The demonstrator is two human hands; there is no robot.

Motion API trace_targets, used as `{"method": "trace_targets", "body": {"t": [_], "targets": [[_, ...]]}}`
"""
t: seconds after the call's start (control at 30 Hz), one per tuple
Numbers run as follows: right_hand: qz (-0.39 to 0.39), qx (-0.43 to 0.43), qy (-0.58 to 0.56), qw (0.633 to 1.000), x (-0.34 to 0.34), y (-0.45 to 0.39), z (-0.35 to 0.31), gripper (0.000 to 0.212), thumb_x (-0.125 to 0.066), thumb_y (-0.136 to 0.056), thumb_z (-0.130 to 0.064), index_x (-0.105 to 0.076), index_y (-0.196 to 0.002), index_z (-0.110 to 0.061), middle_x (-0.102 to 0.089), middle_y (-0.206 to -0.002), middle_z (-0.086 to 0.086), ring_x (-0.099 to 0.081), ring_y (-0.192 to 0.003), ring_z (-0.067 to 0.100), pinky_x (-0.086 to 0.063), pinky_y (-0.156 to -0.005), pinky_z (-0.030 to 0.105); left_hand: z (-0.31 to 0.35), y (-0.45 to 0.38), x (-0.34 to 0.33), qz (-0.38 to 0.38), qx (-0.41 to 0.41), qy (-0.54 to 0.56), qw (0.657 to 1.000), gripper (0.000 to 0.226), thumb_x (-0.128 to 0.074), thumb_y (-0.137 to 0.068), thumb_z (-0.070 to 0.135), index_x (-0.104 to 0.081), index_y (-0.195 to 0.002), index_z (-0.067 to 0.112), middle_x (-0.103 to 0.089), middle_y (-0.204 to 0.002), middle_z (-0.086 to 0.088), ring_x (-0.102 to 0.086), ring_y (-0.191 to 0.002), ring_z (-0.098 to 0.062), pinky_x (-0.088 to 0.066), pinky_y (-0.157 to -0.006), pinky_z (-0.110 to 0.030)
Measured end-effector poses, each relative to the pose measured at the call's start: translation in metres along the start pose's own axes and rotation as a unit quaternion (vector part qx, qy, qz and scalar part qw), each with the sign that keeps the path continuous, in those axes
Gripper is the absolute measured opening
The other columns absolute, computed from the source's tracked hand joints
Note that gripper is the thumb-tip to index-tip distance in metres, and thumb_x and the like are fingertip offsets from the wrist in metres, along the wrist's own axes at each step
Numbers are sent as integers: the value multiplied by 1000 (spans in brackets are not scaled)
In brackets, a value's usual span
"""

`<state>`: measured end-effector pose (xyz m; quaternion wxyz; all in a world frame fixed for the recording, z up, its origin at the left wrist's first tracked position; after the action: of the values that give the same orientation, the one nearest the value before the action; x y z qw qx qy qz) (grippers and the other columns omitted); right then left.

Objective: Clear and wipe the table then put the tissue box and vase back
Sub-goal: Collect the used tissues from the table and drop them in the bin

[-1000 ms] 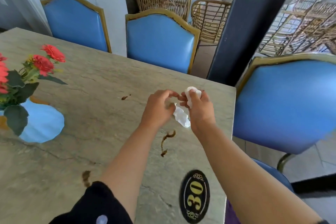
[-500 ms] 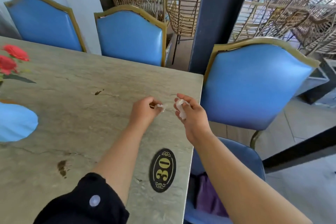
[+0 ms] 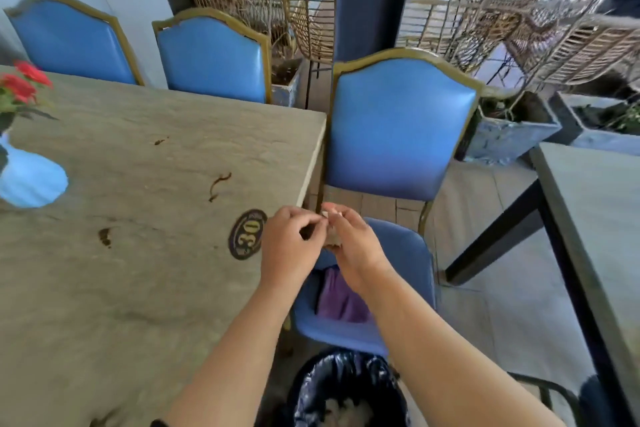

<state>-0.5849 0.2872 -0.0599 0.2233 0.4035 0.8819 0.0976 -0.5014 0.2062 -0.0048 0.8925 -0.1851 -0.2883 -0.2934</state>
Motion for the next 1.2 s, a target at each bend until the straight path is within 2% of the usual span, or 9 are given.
{"method": "trace_targets", "body": {"t": [0.13, 0.27, 0.37, 0.5, 0.63, 0.8, 0.97, 1.1, 1.2], "targets": [[19, -1, 52, 998, 62, 49, 25, 20, -46, -98, -15, -63, -109, -17, -63, -89, 8, -56, -78, 18, -45, -73, 33, 4, 71, -26, -23, 68, 120, 990, 23, -55, -91, 12, -72, -91, 27, -62, -96, 16, -56, -96, 1, -40, -82, -8], [34, -54, 106, 992, 112, 87, 74, 22, -45, -99, -16, -65, -108, -20, -66, -94, 4, -59, -84, 17, -48, -82, 34, -31, 141, -65, -49, 213, 197, 956, 24, -49, -94, 14, -68, -93, 29, -68, -101, 10, -62, -96, -7, -49, -85, -29], [33, -98, 118, 988, 138, 108, 120, 23, -45, -100, -14, -65, -110, -17, -61, -90, 1, -55, -81, 14, -45, -81, 30, -66, 189, -97, -69, 280, 219, 932, 21, -49, -95, 15, -66, -96, 27, -69, -97, 3, -65, -90, -12, -50, -81, -33], [51, -156, 166, 972, 169, 117, 193, 23, -42, -98, -9, -62, -95, -19, -57, -79, 2, -50, -67, 14, -44, -63, 21, -131, 244, -151, -99, 386, 250, 882, 23, -45, -97, 10, -64, -92, 21, -65, -92, -5, -59, -73, -13, -43, -66, -28], [58, -217, 213, 951, 192, 112, 271, 21, -38, -98, -5, -58, -103, -7, -52, -69, 2, -44, -57, 12, -39, -46, 13, -196, 291, -202, -116, 474, 239, 839, 27, -39, -97, 4, -62, -92, 17, -62, -87, -4, -56, -67, -12, -40, -63, -24], [69, -287, 226, 928, 217, 95, 368, 19, -48, -96, -18, -64, -94, -29, -63, -108, 9, -56, -81, 17, -46, -65, 27, -266, 336, -257, -137, 535, 240, 798, 23, -42, -98, 8, -63, -100, 16, -61, -87, 3, -57, -77, -10, -40, -66, -21], [53, -358, 207, 909, 235, 91, 426, 35, -47, -99, -26, -50, -134, -29, -50, -122, -1, -48, -106, 22, -45, -89, 41, -323, 359, -289, -159, 537, 203, 803, 22, -47, -98, 14, -66, -106, 21, -64, -101, 2, -60, -100, -18, -42, -87, -30], [60, -329, 208, 919, 237, 95, 420, 30, -44, -101, -25, -57, -127, -24, -55, -117, 1, -50, -105, 20, -43, -95, 40, -324, 353, -285, -164, 507, 186, 826, 26, -44, -98, 15, -66, -108, 25, -62, -84, 10, -56, -79, -11, -41, -70, -26], [79, -278, 202, 936, 225, 102, 388, 23, -47, -99, -23, -63, -116, -24, -59, -113, -3, -54, -108, 18, -46, -89, 35, -296, 339, -258, -153, 477, 189, 845, 27, -42, -98, 16, -63, -93, 33, -64, -96, 10, -61, -91, -10, -45, -81, -27]]}}
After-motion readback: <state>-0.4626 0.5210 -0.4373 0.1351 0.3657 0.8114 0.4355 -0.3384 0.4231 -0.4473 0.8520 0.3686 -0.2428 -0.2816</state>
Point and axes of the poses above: each hand's wrist, its own y-axis away from the middle knuckle, its own x-axis out of the back of the hand, z = x × y, the point moved 9 cm from there along -y, towards the middle knuckle
